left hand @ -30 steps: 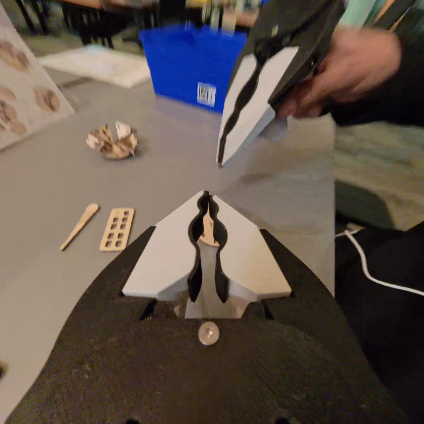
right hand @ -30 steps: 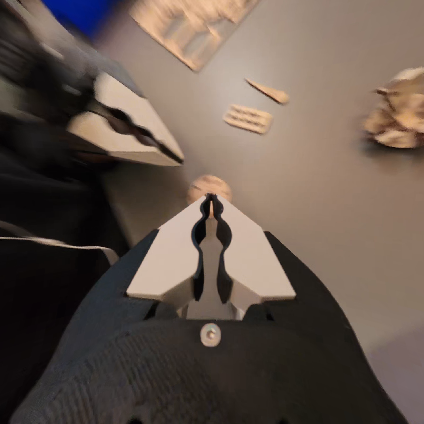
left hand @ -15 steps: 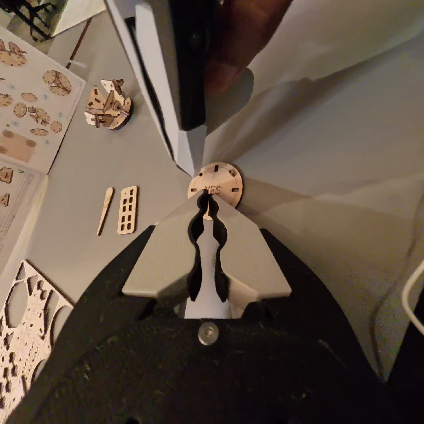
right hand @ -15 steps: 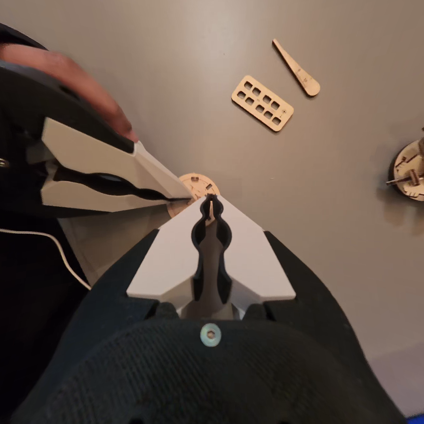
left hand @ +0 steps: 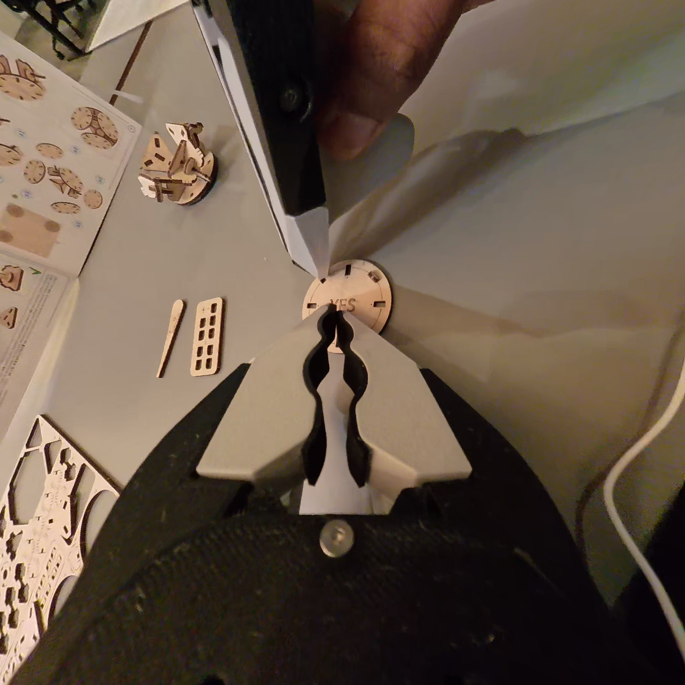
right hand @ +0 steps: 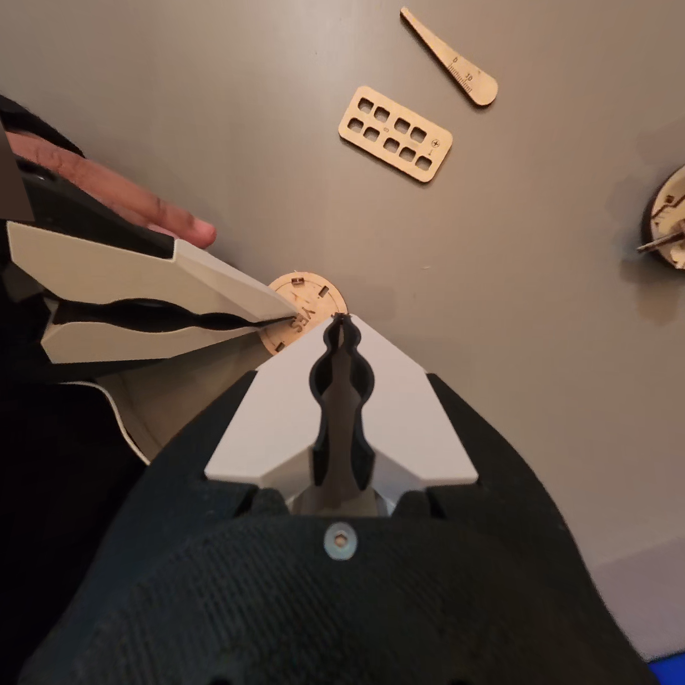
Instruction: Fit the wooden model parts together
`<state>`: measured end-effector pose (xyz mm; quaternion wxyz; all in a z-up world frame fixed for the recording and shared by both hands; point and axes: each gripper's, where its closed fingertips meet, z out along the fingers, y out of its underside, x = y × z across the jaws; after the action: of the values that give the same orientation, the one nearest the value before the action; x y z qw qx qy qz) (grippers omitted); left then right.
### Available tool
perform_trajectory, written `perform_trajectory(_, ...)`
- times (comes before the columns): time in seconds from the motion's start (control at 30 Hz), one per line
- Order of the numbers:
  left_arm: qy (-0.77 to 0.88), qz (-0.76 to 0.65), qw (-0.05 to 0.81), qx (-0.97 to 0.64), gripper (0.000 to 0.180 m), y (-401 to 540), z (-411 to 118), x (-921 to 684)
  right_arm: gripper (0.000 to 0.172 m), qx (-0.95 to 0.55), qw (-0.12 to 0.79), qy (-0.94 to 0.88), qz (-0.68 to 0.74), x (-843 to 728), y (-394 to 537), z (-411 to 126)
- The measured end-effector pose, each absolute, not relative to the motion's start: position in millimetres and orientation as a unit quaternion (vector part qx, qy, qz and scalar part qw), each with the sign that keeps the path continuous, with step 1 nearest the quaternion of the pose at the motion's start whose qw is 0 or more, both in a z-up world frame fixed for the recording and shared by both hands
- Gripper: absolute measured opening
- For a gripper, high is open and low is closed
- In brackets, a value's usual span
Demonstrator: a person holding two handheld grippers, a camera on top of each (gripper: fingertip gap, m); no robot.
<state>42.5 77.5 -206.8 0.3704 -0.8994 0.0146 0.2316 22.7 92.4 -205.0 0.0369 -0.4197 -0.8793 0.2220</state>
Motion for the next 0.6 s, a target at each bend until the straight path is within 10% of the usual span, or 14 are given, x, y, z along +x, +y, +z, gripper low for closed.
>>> perform_trajectory(0.6, 0.005, 0.222, 0.371, -0.902, 0.0, 77.8, -207.2, 41.8, 0.0, -0.429, 0.025, -0.882, 0.191, 23.7, 91.3, -206.3)
